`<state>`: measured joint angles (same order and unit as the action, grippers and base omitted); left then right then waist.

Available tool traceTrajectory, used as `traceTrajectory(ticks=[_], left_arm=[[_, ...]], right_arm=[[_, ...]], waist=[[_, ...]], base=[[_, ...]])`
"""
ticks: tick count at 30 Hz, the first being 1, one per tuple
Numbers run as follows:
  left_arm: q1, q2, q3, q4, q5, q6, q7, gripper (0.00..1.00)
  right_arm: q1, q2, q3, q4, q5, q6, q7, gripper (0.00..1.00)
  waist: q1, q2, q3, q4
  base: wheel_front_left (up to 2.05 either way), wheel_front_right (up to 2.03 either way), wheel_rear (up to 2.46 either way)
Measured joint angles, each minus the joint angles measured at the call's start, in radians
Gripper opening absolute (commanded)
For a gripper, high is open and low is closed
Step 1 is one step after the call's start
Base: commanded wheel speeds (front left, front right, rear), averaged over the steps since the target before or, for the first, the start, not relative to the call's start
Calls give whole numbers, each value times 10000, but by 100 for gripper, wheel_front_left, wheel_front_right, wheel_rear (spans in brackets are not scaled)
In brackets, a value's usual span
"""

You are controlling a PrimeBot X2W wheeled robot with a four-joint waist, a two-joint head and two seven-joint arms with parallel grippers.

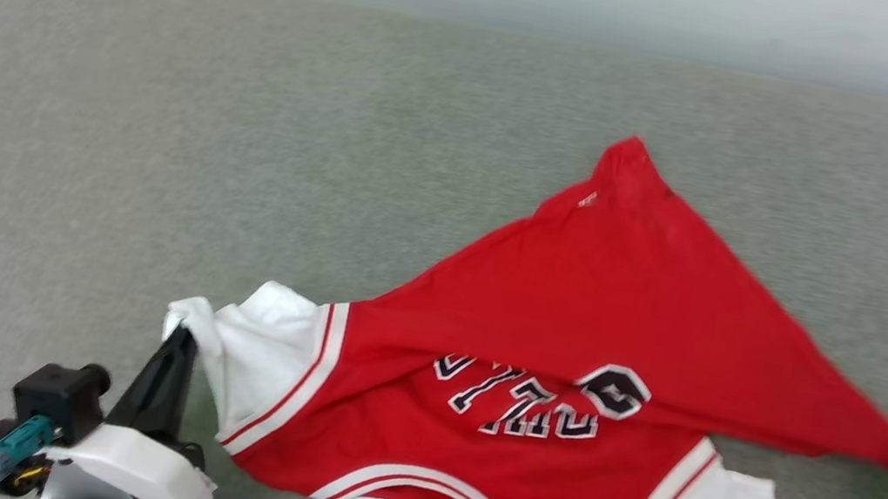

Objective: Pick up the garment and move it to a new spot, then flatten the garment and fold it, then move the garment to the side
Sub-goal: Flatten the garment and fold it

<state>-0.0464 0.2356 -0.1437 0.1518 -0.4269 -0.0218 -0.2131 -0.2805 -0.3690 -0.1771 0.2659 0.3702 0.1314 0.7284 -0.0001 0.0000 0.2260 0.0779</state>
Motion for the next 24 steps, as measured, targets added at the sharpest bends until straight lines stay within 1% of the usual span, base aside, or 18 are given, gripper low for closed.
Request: traceTrajectory(ticks=[5,8,10,12,15,16,17,20,22,24], left_arm=[[277,165,178,-15,-81,138,82,0],[384,259,209,-17,-105,146,136,0],[407,290,219,-2,-115,163,171,0],[411,320,215,2,-169,171,182,0],[412,322,173,17,-174,171,224,0],[410,328,163,46,-180,173,230,0],[409,326,150,58,-182,173,253,0],[400,311,92,54,-196,180,257,0],[370,299,44,48,-196,211,263,0],[299,265,-25,12,-196,217,274,0]], right_arm=[[2060,1018,-740,-1338,-71,0,46,0],[2995,1850,-1118,-1912,-88,-2,104,0],[3550,2362,-1350,-2102,-128,-2,117,0],[3999,2742,-1551,-2207,-109,-2,69,0],[4419,3033,-1789,-2222,-73,0,-222,0],[4526,3150,-1829,-2188,107,0,-988,35],[4511,3152,-1835,-2192,109,-2,-1312,100],[4170,3170,-2021,-2243,-23,-6,-2911,100],[3761,3175,-2031,-2230,-219,-4,-3986,100],[3330,3170,-1881,-2148,-426,-4,-4824,100]], waist=[[0,0,-374,-749],[0,0,-535,-1086],[0,0,-609,-1247],[0,0,-652,-1362],[1,0,-670,-1413],[0,0,-684,-1421],[1,0,-687,-1420],[0,0,-699,-1417],[0,0,-684,-1385],[1,0,-643,-1326]], base=[[0,0,0],[0,0,0],[0,0,0],[0,0,0],[0,0,0],[0,0,0],[0,0,0],[0,0,0],[0,0,0],[0,0,0]])
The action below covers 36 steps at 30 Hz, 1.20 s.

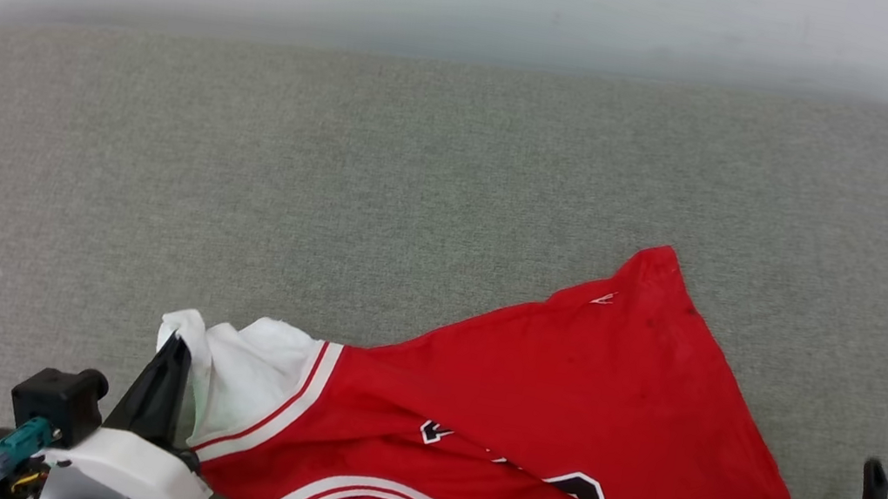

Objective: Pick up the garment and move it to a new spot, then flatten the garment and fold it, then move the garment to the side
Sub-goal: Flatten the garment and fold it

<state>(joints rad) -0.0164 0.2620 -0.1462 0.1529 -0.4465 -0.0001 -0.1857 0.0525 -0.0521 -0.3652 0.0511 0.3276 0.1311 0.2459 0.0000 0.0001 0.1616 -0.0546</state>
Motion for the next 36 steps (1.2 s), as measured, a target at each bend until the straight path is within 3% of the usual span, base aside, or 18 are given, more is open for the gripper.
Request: traceTrajectory(ticks=[4,7,12,18,21,30,32,33,36], left_arm=[[-302,-56,-107,-104,21,-2,10,0],[-596,-167,-280,-163,71,-44,-17,0],[-1207,-445,-681,-209,215,-176,-100,0],[-1899,-775,-1156,-10,328,-441,-261,0],[-2178,-915,-1310,115,362,-537,-374,0],[-2509,-1120,-1365,422,360,-690,-612,0],[-2509,-1120,-1348,468,360,-698,-642,0],[-2509,-1120,-1331,491,360,-698,-652,0],[-2503,-1120,-1289,579,357,-698,-685,0]], right_arm=[[-1108,-178,481,658,-349,0,-999,100],[-2085,-453,970,1480,-199,0,-1022,100],[-3770,-1611,1707,2734,443,-2,418,100],[-5589,-2769,3066,3453,1220,-2,3442,100],[-6230,-3101,3616,3674,1367,-2,4385,100],[-6956,-3551,4585,4700,1578,-4,5405,100],[-7031,-3576,4709,4869,1712,-8,5682,13],[-7062,-3576,4767,4915,1785,-21,5791,0],[-7071,-3528,4918,5014,2065,-19,5950,0]], waist=[[0,0,201,159],[1,0,382,365],[2,0,732,910],[2,0,1229,1655],[2,0,1499,2006],[1,0,2144,2718],[0,0,2172,2745],[0,0,2170,2731],[0,0,2095,2664]], base=[[0,0,0],[0,0,0],[0,0,0],[0,0,0],[0,0,0],[0,0,0],[0,0,0],[0,0,0],[0,0,0]])
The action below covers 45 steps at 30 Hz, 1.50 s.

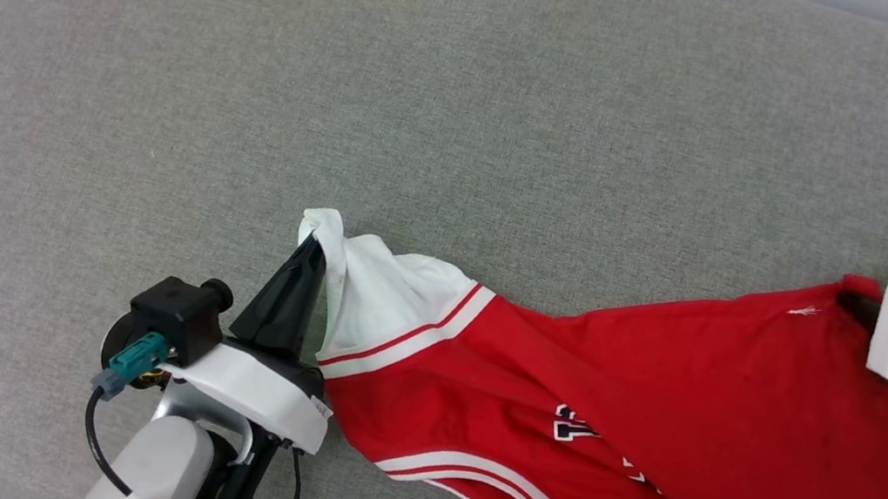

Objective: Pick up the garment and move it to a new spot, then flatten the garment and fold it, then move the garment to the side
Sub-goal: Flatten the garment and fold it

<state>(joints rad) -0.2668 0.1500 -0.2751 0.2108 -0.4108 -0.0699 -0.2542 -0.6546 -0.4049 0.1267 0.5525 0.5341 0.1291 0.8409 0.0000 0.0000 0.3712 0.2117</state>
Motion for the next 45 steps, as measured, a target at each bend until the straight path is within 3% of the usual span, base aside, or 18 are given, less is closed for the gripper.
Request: traceTrajectory(ticks=[10,20,33,45], left_arm=[[-343,543,522,215,-163,163,217,0],[-3031,1384,838,1440,-426,-132,1223,0],[-8478,1921,665,4380,-153,-357,2240,0],[-13178,2431,140,6038,748,-380,1839,0]], right_arm=[[-12,288,165,161,268,17,-1726,0],[-938,669,-59,525,-84,21,-3227,0],[-4759,1112,-581,1544,-999,25,-5323,0],[-8917,1287,-857,2652,-1329,25,-6596,0]], waist=[[1,0,-782,-542],[1,0,-1578,-1685],[1,0,-1082,-2663],[2,0,459,-2800]], base=[[0,0,0],[0,0,0],[0,0,0],[0,0,0]])
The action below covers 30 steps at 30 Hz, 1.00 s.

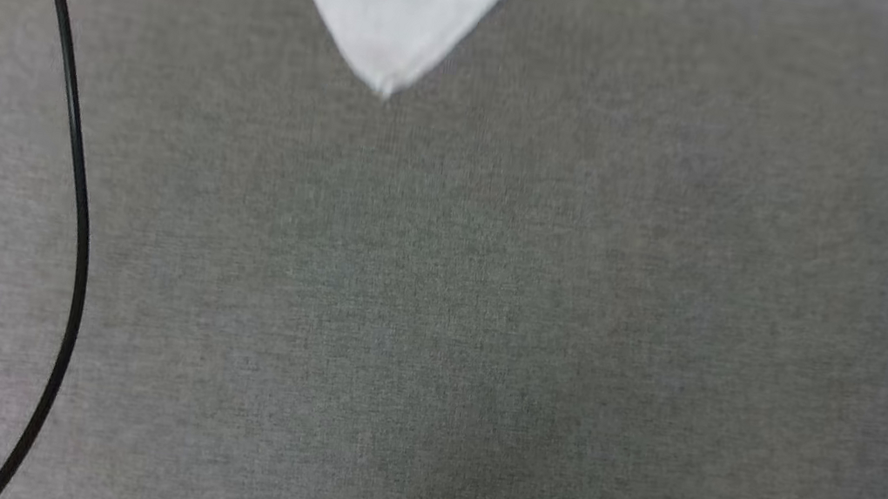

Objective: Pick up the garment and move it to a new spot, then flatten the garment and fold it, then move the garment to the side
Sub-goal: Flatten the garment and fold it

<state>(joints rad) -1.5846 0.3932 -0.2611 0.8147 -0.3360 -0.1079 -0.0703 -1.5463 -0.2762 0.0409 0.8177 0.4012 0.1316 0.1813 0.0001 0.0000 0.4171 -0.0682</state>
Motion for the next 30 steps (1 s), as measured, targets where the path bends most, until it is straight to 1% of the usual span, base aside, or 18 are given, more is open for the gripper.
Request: traceTrajectory(ticks=[3,8,11,16,19,22,26,30], left_arm=[[-510,-36,-105,314,4,-40,52,0],[-944,-29,-286,769,-27,-113,33,0],[-939,-127,-401,1104,-192,-155,-13,0],[-475,-171,-374,1618,-855,-211,-50,0],[173,-209,-552,1657,-1453,-213,-111,0],[1096,-173,-884,1450,-2171,-215,-165,0],[2772,61,-1446,905,-2922,-217,-389,0],[4486,309,-1739,318,-3682,-228,-846,0]], right_arm=[[-534,63,4,257,10,-2,-98,0],[-923,349,399,577,0,-2,-339,0],[-934,389,677,853,127,-2,-437,0],[-799,420,1313,1045,648,-4,-587,0],[-283,410,1902,1011,1012,-6,-658,0],[614,297,2497,832,1361,-4,-811,0],[2135,35,3154,431,2046,-2,-1126,0],[3807,-314,3703,-15,2554,-4,-1486,0]], waist=[[0,0,454,30],[0,0,1266,37],[1,0,1682,40],[1,0,2115,67],[0,0,2082,96],[0,0,1900,122],[-1,0,1556,232],[-1,0,1099,344]], base=[[0,0,0],[0,0,0],[0,0,0],[0,0,0],[0,0,0],[0,0,0],[0,0,0],[0,0,0]])
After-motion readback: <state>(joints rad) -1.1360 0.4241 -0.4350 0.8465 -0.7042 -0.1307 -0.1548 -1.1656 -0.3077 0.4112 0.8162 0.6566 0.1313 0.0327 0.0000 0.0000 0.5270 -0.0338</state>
